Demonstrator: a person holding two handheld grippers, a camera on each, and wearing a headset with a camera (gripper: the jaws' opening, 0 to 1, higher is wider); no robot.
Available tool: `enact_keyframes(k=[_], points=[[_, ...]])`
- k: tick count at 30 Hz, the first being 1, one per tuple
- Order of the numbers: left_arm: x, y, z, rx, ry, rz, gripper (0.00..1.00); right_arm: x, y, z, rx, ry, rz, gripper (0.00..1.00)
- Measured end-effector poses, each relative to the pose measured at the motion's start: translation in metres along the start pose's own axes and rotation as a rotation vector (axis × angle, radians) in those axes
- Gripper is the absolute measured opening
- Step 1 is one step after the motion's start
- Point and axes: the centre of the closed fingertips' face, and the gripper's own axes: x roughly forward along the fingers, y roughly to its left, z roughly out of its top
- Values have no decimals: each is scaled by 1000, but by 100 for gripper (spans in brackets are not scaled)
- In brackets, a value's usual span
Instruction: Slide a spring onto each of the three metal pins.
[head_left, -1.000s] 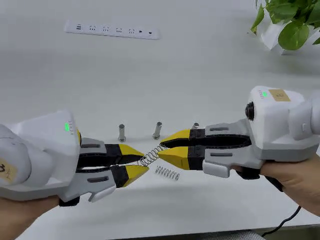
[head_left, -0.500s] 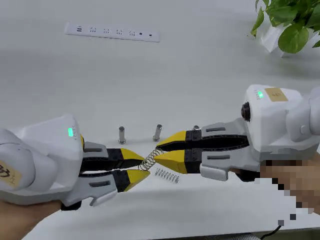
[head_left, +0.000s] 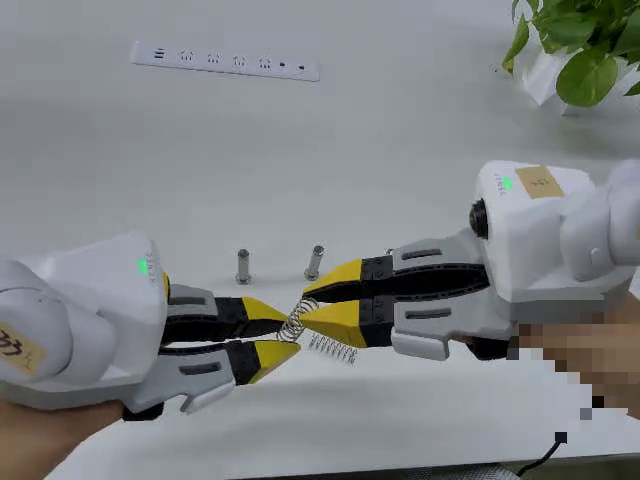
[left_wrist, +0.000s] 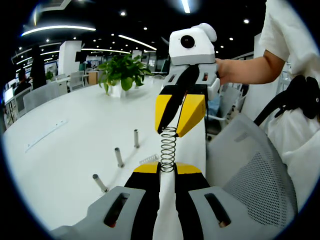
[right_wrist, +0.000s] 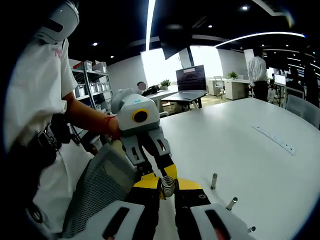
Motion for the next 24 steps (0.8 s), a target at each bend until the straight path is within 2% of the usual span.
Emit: enact_keyframes(k=[10,16,18,24], points=[[1,1,3,-3,-15,2,6,0,0,2,-25,25,10,7],[1,0,4,-12,-26,6,6,0,1,3,-32,49,25,10],[1,0,4,-14,-29,6,6,-1,1,2,-50,75,33,11],[1,0,5,-16,-38,9,6,-4,-3,0,-172,219,80,17]])
